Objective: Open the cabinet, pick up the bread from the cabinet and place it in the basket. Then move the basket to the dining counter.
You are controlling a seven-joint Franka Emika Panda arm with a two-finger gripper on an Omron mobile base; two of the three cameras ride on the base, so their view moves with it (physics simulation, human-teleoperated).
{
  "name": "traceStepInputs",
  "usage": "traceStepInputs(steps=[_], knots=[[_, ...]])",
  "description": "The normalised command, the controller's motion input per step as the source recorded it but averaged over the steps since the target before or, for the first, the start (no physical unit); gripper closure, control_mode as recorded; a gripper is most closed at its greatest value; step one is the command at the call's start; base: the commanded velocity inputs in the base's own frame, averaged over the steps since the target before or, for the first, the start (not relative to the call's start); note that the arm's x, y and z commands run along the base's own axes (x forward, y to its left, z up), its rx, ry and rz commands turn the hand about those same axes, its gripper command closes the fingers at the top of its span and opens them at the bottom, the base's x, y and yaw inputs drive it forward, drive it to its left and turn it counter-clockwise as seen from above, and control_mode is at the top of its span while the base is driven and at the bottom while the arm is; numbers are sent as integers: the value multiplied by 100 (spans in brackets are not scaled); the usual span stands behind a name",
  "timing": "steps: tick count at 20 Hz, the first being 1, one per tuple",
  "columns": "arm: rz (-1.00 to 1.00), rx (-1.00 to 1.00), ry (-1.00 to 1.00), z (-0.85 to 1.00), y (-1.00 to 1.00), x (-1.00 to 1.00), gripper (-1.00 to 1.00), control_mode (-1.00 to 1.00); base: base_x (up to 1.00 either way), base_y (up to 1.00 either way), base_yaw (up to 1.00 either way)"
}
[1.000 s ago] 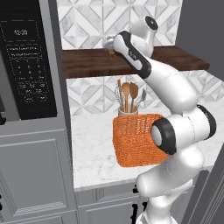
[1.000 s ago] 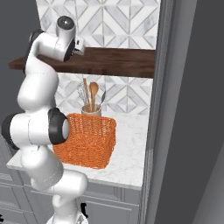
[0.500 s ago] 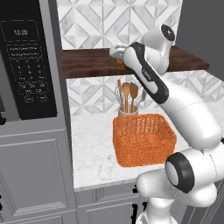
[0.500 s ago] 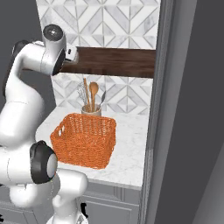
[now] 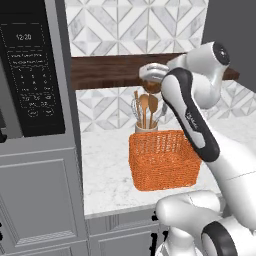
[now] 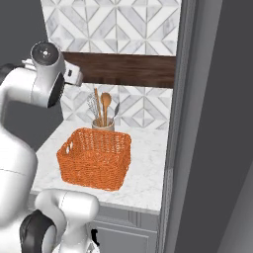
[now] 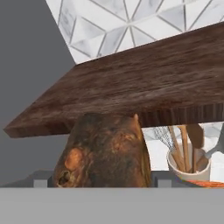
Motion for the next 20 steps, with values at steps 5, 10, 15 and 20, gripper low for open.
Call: traceStepInputs(steps=[5,10,15,20], knots=[[-3,-2,4,2,-10,-100,100,-100,0,0,0],[-6,-14,20,-35,-2,-94,100,-100,0,0,0],[-3,-9,19,-99,-12,-38,100,-100,0,0,0],[-5,-4,8,-97,-38,16,100,-100,0,0,0]])
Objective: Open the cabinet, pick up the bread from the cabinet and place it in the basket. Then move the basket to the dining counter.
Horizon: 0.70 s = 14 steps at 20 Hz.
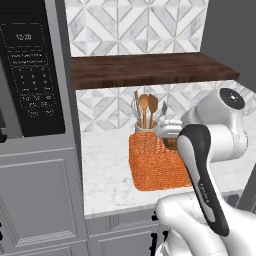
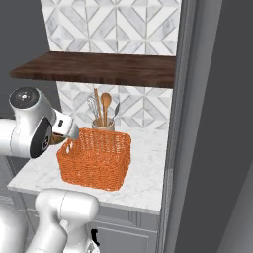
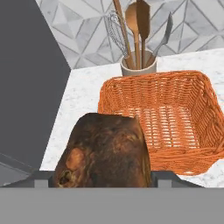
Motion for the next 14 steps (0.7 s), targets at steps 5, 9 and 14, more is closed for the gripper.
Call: traceStepInputs(steps=[5,9,14], knots=[[-12,-2,14,-67,-34,58,100,-100,0,0,0],[-16,-1,18,-30,-10,100,100,-100,0,0,0],[-8,0,19,-34,-10,53,100,-100,0,0,0]])
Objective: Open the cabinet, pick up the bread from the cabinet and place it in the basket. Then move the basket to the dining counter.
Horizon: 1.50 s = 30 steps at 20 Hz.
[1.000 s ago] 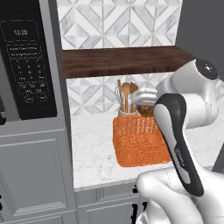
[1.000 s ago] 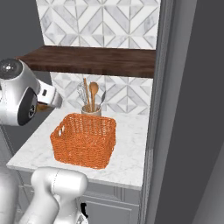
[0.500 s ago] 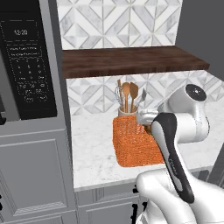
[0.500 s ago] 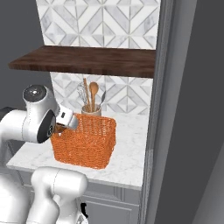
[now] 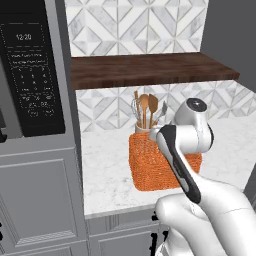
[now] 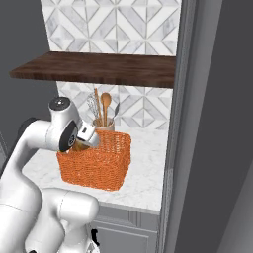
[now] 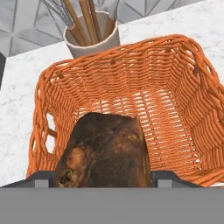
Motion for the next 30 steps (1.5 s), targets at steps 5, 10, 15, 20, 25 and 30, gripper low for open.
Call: traceStepInputs(steps=[5,10,15,20,25,30], knots=[[-2,0,6,-43,-12,18,100,-100,0,0,0],[-2,0,0,-63,-12,33,100,-100,0,0,0],[0,0,1,-35,0,67,100,-100,0,0,0],[0,0,9,-4,0,56,100,-100,0,0,0],[-1,0,16,-29,0,7,100,-100,0,0,0],[0,0,1,-44,0,3,100,-100,0,0,0]])
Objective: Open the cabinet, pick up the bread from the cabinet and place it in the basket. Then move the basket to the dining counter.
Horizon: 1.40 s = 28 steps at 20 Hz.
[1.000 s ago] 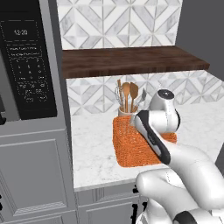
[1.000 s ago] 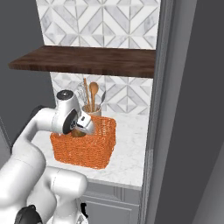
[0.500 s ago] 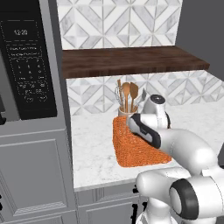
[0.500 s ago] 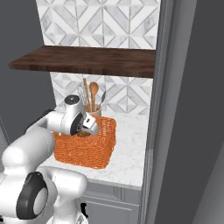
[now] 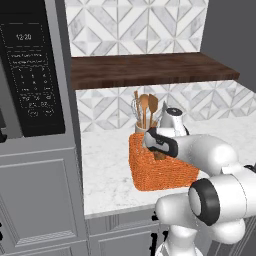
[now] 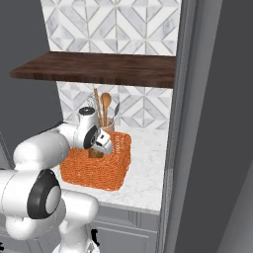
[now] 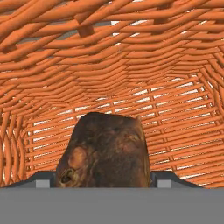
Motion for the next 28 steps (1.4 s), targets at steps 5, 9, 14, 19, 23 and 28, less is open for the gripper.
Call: traceStepInputs(steps=[5,9,14,19,23,28], knots=[[0,0,0,-27,0,2,100,-100,0,0,0],[0,0,0,-6,0,3,100,-100,0,0,0],[0,0,0,-1,0,11,-100,-100,0,0,0],[0,0,0,0,-2,0,-100,-100,0,0,0],[0,0,0,0,-5,0,-100,-100,0,0,0],[0,0,0,0,0,0,-100,-100,0,0,0]])
